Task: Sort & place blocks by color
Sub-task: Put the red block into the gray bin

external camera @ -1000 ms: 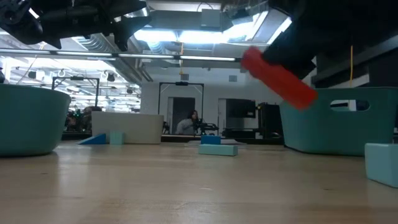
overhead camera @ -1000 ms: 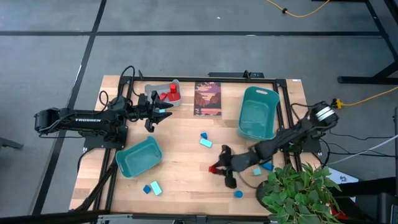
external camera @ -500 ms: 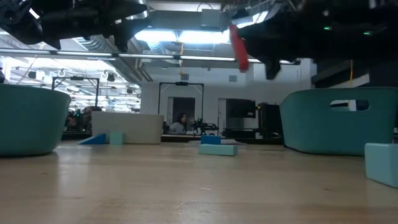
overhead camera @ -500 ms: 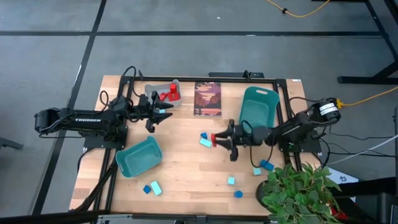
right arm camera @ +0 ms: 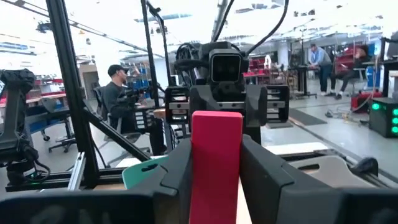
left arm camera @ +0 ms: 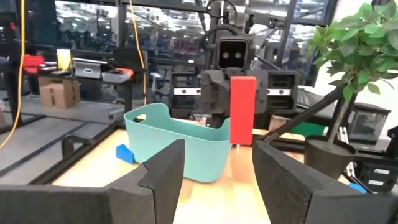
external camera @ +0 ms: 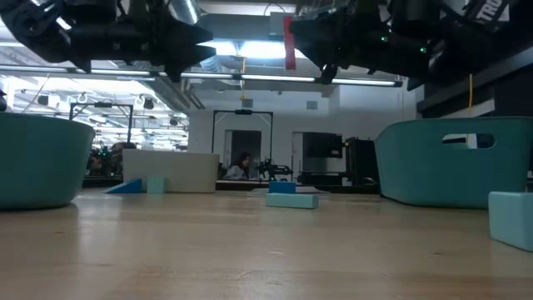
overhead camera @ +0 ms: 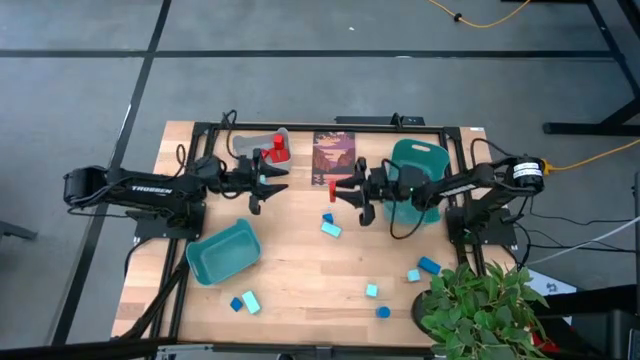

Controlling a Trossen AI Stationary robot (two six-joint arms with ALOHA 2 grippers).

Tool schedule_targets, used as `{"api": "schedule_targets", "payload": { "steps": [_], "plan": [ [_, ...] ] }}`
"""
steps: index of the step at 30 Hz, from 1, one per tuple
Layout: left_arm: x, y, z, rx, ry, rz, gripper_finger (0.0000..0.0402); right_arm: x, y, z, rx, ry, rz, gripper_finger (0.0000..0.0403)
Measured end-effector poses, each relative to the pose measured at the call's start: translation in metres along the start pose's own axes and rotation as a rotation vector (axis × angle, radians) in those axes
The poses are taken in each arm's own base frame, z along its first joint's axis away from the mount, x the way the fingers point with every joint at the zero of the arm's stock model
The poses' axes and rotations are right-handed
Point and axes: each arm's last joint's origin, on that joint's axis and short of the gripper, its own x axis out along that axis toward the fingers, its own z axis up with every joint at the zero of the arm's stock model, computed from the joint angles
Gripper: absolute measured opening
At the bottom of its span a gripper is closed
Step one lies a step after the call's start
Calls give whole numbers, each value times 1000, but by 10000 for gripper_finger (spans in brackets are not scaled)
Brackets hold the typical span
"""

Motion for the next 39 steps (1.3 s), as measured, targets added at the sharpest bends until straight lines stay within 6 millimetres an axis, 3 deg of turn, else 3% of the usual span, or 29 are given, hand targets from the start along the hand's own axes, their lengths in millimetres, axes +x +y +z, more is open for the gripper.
{"api": "schedule_targets", "payload": {
  "steps": [6, 17, 21, 29, 39],
  "plan": [
    [11, 2, 1, 20, 15, 4, 182, -2, -11, 2, -7, 3, 8, 105],
    [12, 3, 0, 12, 23, 17, 183, -2, -12, 2, -7, 6, 13, 105],
    [18, 4, -6, -39, 61, 16, 186, 7, -13, 4, 2, 45, 5, 105],
    [57, 7, -12, -66, 122, -24, 237, 37, -14, 9, -39, 82, 43, 105],
    [86, -6, -12, -37, 134, -93, 256, 39, -14, 12, -42, 68, 56, 105]
  ]
}}
